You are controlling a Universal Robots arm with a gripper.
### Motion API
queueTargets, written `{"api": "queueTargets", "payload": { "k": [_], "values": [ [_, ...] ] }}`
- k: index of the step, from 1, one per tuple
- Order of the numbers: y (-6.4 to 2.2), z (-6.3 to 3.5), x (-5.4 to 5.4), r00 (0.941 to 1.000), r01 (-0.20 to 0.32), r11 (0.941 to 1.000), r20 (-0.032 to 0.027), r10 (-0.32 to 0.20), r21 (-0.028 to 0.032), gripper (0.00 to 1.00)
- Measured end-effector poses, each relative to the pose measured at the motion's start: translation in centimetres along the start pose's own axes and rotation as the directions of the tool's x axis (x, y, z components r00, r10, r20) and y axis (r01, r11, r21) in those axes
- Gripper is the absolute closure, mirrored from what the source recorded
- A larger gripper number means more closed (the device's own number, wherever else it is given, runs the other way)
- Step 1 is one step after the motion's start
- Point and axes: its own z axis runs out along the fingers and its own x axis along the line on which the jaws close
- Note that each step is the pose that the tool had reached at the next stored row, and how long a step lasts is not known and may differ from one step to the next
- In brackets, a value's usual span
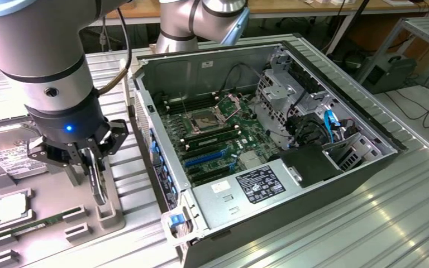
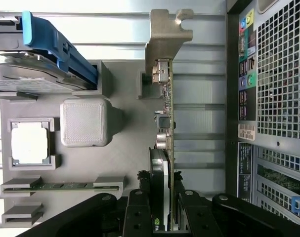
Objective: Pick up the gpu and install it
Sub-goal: 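Pick up the gpu and move the gpu toward the slot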
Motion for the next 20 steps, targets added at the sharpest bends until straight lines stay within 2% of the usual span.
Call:
{"api": "queueTargets", "payload": {
  "k": [20],
  "values": [
    [0.12,-2.67,-0.1,1.0000,0.000,1.0000,0.0000,0.000,0.0000,0.73]
  ]
}}
